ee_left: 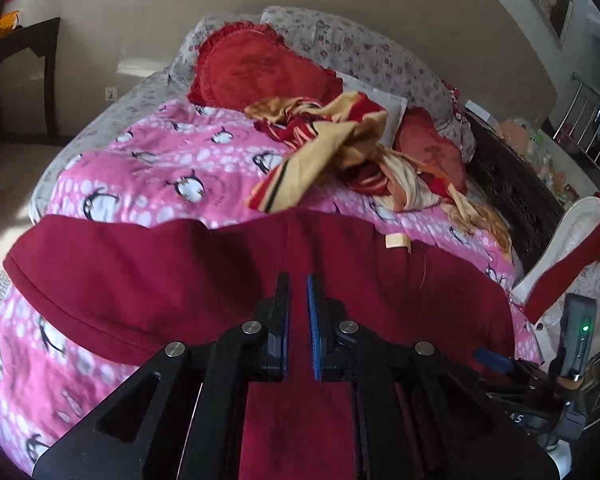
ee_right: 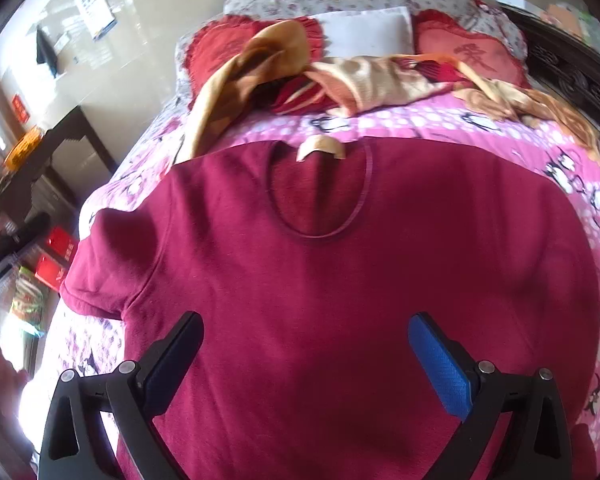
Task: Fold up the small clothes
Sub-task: 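Grasp the sweatshirt sleeve with the left tool and lift it, then fold the held sleeve across the sweatshirt body with the left tool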
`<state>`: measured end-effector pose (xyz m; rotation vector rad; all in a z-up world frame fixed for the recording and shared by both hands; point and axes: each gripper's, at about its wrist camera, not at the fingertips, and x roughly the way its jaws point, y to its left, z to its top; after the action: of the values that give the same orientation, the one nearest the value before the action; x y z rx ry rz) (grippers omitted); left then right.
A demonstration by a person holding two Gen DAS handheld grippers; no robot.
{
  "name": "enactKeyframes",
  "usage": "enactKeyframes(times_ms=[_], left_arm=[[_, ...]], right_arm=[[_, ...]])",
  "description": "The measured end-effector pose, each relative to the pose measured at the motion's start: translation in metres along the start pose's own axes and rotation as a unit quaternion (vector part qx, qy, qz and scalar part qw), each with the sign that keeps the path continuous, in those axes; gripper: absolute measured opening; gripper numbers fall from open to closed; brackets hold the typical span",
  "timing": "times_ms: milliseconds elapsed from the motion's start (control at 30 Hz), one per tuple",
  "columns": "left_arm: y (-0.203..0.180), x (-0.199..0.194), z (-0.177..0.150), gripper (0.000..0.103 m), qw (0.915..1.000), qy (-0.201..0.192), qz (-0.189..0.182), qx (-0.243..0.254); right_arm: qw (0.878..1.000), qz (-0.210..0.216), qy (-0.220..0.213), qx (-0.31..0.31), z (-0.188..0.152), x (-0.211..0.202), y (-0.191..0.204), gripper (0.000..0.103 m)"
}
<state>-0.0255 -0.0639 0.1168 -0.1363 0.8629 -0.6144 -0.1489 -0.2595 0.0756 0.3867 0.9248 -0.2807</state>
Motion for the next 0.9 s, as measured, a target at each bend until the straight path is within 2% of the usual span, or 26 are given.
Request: enactKeyframes(times_ms=[67, 133, 200, 267, 333, 400, 533, 600, 667, 733, 767, 800, 833, 867, 900], left_arm=[[0.010, 0.010, -0.004, 0.007, 0.9992, 0.023, 0.001, -0.034], [0.030, 0.010, -0.005, 0.009, 0.9976, 0.028, 0.017, -0.061], [0.058, 0.002, -0.004, 0.026, 0.9945, 0.024, 0.045, -0.091], [0.095, -0.012, -0.006, 0.069, 0.9884, 0.008, 0.061, -0.139], [0.137, -0.031, -0.011, 0.075, 0.9744, -0.034, 0.094, -0.202], [0.182, -0.041, -0.013, 0.076, 0.9566, -0.051, 0.114, -0.264], [0.265, -0.028, -0.019, 0.076, 0.9213, -0.030, 0.118, -0.369], [0.292, -0.013, -0.022, 0.076, 0.9072, -0.017, 0.093, -0.410], [0.304, -0.004, -0.020, 0.075, 0.9034, -0.024, 0.074, -0.422], [0.305, 0.005, -0.012, 0.075, 0.9081, -0.033, 0.051, -0.414], [0.305, 0.010, -0.009, 0.068, 0.9092, -0.028, 0.034, -0.414], [0.306, 0.014, -0.006, 0.064, 0.9095, -0.025, 0.036, -0.413], [0.307, 0.015, -0.005, 0.046, 0.9102, -0.027, 0.046, -0.411], [0.309, 0.017, -0.003, 0.020, 0.9117, -0.027, 0.047, -0.407], [0.312, 0.019, -0.002, 0.016, 0.9119, -0.025, 0.047, -0.407]], right_arm=[[1.000, 0.005, 0.002, 0.009, -0.001, -0.006, -0.010, 0.102], [1.000, -0.003, -0.001, 0.006, -0.002, -0.012, -0.016, 0.102], [1.000, -0.011, -0.005, 0.006, -0.003, -0.016, -0.023, 0.102], [1.000, -0.007, -0.003, 0.016, -0.004, -0.016, -0.028, 0.102], [1.000, -0.003, 0.003, 0.025, -0.004, -0.012, -0.029, 0.102], [1.000, 0.001, 0.008, 0.026, -0.005, -0.006, -0.027, 0.102], [1.000, 0.007, 0.024, 0.004, -0.007, 0.006, -0.008, 0.102], [0.999, 0.010, 0.030, -0.008, -0.007, 0.010, 0.000, 0.102], [0.999, 0.010, 0.033, -0.020, -0.008, 0.014, 0.008, 0.102], [0.999, 0.009, 0.036, -0.028, -0.008, 0.017, 0.013, 0.102], [0.999, 0.008, 0.038, -0.030, -0.008, 0.019, 0.014, 0.102], [0.999, 0.008, 0.040, -0.030, -0.008, 0.021, 0.015, 0.102], [0.999, 0.008, 0.042, -0.030, -0.007, 0.022, 0.016, 0.102], [0.999, 0.008, 0.043, -0.030, -0.007, 0.023, 0.017, 0.102], [0.999, 0.007, 0.044, -0.030, -0.006, 0.024, 0.017, 0.102]])
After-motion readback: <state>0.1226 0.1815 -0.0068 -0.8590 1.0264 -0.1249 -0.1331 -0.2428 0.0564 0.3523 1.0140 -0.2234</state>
